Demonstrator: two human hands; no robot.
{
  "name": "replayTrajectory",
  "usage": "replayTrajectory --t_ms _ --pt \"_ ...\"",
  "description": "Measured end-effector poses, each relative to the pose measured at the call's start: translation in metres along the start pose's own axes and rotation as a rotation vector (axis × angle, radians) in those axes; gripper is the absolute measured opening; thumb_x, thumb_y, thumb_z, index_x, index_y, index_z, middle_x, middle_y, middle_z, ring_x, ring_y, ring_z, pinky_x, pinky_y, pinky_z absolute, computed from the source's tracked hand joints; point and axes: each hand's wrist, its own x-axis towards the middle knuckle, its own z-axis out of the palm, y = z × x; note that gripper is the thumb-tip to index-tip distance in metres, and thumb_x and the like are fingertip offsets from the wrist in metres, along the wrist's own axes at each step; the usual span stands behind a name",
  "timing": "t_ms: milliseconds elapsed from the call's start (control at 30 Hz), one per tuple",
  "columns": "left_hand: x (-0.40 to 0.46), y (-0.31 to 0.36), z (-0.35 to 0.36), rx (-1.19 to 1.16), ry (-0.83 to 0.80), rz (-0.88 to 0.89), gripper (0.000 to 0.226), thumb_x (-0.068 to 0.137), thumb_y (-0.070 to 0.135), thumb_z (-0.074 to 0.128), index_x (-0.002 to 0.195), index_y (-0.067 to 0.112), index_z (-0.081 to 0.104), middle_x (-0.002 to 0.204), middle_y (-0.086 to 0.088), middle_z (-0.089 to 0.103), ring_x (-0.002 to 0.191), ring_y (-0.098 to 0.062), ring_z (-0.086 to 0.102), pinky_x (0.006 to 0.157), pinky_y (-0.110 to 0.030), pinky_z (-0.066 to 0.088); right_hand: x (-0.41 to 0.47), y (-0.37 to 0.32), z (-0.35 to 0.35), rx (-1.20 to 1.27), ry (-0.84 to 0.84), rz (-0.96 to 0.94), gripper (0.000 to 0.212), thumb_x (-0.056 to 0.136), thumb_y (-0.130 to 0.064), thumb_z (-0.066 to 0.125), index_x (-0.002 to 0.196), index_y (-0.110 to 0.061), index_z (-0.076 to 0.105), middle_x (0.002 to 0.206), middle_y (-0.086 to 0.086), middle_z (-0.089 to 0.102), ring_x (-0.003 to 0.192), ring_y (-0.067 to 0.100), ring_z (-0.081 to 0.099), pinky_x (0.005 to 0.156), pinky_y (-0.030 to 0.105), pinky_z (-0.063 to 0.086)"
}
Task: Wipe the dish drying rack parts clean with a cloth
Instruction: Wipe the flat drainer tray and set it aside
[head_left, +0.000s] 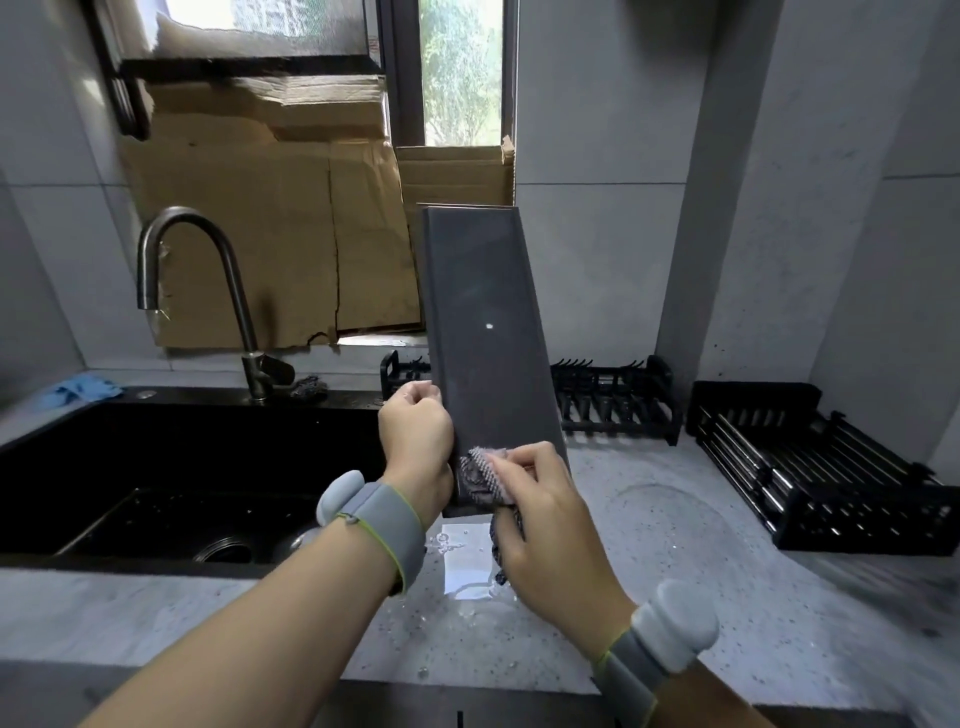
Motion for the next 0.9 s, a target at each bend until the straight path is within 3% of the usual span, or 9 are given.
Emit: replayTrajectory --t_ms 133,233,333,533,667,767,900 --pt "0.002 -0.006 -0.011 0.036 -0.019 -0.027 0.031 0.1 0.004 0.047 0.073 0.015 0.056 0.072 -0.008 0.058 0.068 -0.02 0.052 0.065 -0.031 0.047 0.009 0.002 -0.018 0.16 -0.194 -0.057 0.048 0.081 0.001 0.053 0.121 -0.02 0.069 0.107 -0.004 0.054 0.101 0.009 0.055 0.087 0.019 0.046" --pt "-0.002 -0.009 -0.013 0.054 -0.064 -0.024 0.03 0.101 0.005 0.047 0.075 0.015 0.056 0.07 -0.006 0.055 0.069 -0.02 0.049 0.065 -0.032 0.044 0.037 0.008 -0.037 0.23 -0.009 0.046 0.045 0.082 0.007 0.059 0.114 -0.02 0.074 0.1 -0.003 0.058 0.094 0.006 0.057 0.084 0.01 0.042" --pt "-0.011 -0.01 -0.012 0.077 -0.121 -0.025 0.029 0.103 0.008 0.047 0.076 0.015 0.057 0.066 -0.005 0.056 0.06 -0.017 0.048 0.058 -0.028 0.043 0.076 0.017 -0.046 0.076 0.193 0.131 0.04 0.083 0.004 0.061 0.115 -0.016 0.073 0.1 0.0 0.055 0.095 0.01 0.054 0.083 0.003 0.032" --pt "-0.027 -0.004 -0.002 0.099 -0.226 0.052 0.028 0.102 0.01 0.048 0.077 0.014 0.059 0.076 -0.011 0.058 0.073 -0.021 0.05 0.07 -0.037 0.041 0.105 0.019 -0.029 -0.074 0.13 0.114 0.033 0.084 -0.002 0.055 0.113 -0.01 0.069 0.106 0.006 0.05 0.103 0.029 0.053 0.095 0.034 0.043" --pt "-0.019 0.007 -0.004 0.063 -0.186 0.078 0.028 0.1 0.004 0.047 0.074 0.015 0.054 0.07 -0.007 0.051 0.072 -0.02 0.045 0.067 -0.035 0.037 0.083 0.01 -0.02 -0.019 0.053 -0.015 0.036 0.084 -0.002 0.055 0.116 -0.011 0.067 0.105 0.003 0.05 0.101 0.023 0.054 0.09 0.027 0.043" --pt "-0.015 0.01 -0.005 0.019 -0.171 0.071 0.032 0.099 -0.001 0.044 0.072 0.015 0.049 0.068 -0.005 0.046 0.066 -0.016 0.042 0.06 -0.031 0.036 0.071 0.005 -0.016 0.01 -0.013 -0.082 0.045 0.081 -0.002 0.051 0.122 -0.014 0.065 0.106 0.002 0.048 0.098 0.023 0.052 0.089 0.031 0.045" --pt "-0.014 0.008 -0.008 -0.017 -0.183 -0.006 0.029 0.102 0.002 0.041 0.076 0.013 0.047 0.073 -0.011 0.049 0.063 -0.02 0.047 0.056 -0.03 0.041 0.05 0.0 -0.014 -0.067 -0.148 -0.2 0.036 0.076 -0.003 0.046 0.106 -0.01 0.066 0.103 0.002 0.048 0.09 0.023 0.048 0.081 0.035 0.046"
